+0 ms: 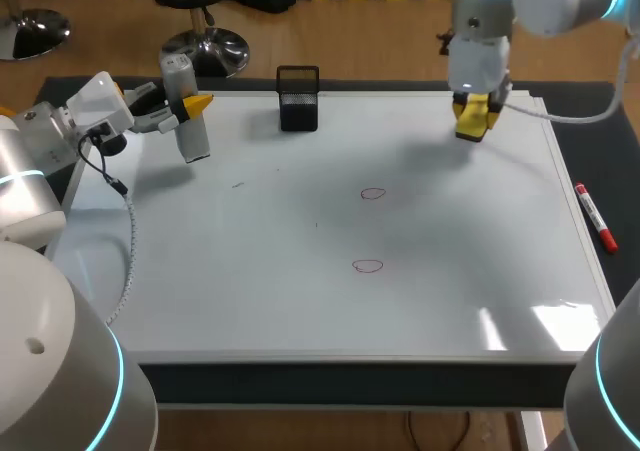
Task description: Pick up the inspection probe, press it on each red-marked spot on the whiteboard one by one, put down the probe, pick up the eraser, and wipe off all the red marks.
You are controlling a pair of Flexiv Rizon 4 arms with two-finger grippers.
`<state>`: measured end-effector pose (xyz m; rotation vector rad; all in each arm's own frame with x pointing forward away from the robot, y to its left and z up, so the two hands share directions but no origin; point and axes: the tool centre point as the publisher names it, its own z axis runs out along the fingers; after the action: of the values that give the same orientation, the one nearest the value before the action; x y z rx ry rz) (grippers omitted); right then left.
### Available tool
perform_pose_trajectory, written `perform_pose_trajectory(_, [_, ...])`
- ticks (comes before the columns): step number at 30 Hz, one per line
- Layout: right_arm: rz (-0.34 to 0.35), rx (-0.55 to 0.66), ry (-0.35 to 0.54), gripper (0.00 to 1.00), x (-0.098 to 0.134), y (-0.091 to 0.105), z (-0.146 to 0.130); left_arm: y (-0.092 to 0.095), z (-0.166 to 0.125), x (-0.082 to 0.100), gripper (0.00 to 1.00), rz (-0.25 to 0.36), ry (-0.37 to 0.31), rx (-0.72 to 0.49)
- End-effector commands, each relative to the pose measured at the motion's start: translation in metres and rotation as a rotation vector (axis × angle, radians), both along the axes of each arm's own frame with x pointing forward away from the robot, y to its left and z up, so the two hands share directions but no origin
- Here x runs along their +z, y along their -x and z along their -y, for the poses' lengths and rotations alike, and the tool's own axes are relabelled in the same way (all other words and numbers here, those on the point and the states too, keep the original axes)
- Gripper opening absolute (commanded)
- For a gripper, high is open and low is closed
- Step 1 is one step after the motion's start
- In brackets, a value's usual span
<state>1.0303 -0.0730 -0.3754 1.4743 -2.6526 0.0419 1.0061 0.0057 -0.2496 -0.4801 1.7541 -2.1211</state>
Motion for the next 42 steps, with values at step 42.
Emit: perform_pose_trajectory(42, [0.016,-0.087,-0.021,0.0,0.001,-0.011,0.07,0.0,0.001,0.0,0.0,0.002,0.002,0.002])
